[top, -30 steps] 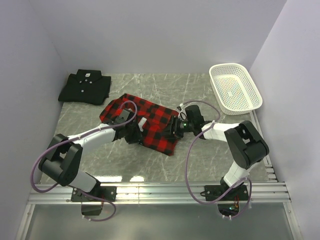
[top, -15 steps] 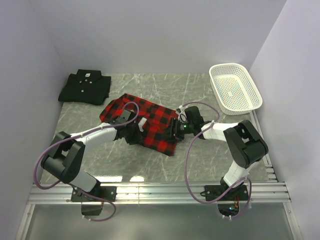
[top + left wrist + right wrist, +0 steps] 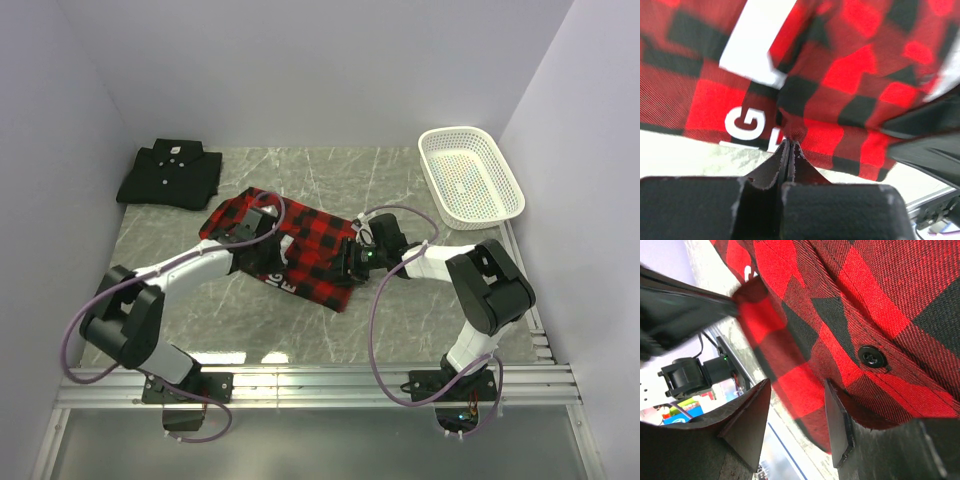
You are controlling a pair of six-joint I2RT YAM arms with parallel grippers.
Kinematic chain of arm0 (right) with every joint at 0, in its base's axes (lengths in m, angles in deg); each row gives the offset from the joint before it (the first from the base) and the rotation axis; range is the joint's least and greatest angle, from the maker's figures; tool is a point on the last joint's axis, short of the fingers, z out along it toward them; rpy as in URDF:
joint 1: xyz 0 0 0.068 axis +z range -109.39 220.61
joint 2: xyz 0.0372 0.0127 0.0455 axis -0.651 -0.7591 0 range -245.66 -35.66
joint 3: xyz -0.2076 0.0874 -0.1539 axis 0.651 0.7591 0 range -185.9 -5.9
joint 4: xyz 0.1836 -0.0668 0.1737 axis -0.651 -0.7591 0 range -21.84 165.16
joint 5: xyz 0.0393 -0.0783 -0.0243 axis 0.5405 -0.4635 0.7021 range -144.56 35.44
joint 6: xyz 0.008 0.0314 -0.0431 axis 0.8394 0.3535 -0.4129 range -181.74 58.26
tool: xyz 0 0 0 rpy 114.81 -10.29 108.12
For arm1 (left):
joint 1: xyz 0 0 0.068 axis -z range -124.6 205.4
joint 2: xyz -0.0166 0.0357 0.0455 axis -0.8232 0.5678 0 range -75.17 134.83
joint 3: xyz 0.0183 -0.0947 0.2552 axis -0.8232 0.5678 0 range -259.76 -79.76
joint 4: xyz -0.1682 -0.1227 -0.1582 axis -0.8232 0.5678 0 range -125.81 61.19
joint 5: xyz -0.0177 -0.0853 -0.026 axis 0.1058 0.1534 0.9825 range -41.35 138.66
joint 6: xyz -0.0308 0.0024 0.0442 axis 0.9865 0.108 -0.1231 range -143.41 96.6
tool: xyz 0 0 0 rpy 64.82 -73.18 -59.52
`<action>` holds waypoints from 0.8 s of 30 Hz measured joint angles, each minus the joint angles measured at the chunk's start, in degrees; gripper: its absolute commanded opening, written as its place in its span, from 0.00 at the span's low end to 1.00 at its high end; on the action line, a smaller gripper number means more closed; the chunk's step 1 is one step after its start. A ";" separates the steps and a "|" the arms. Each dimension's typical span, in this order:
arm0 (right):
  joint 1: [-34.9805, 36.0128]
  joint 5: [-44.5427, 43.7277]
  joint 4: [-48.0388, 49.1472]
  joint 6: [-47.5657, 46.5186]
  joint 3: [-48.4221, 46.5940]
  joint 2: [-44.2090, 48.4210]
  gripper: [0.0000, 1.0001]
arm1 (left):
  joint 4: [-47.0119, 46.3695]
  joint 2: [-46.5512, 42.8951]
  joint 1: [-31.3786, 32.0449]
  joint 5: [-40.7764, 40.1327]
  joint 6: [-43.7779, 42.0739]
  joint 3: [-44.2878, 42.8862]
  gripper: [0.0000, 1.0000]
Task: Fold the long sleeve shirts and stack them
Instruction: Fold the shirt
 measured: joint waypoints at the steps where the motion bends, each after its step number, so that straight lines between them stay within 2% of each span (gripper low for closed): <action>1: -0.02 0.00 0.00 0.00 0.00 0.00 0.55 | 0.00 -0.83 0.00 -0.55 -1.25 -0.63 0.00; 7: -0.33 0.07 0.04 0.00 0.00 -0.02 0.55 | -0.11 -5.88 0.07 -2.01 -7.21 -3.65 0.06; 11: -0.35 0.11 -0.02 -0.15 0.00 -0.09 0.55 | 0.66 -6.16 0.07 -1.97 -7.63 -2.51 0.15; 18: -0.37 0.13 -1.51 -1.51 0.00 -0.15 0.55 | 6.45 -10.21 0.07 -4.02 -3.48 4.13 0.45; 20: -0.37 0.15 -1.97 -1.77 0.00 -0.15 0.55 | 7.89 -11.78 0.04 -4.81 -2.29 4.42 0.51; 24: -0.46 0.50 -2.78 -2.16 -0.02 -0.13 0.55 | 7.93 -14.05 0.04 -4.48 0.42 4.42 0.74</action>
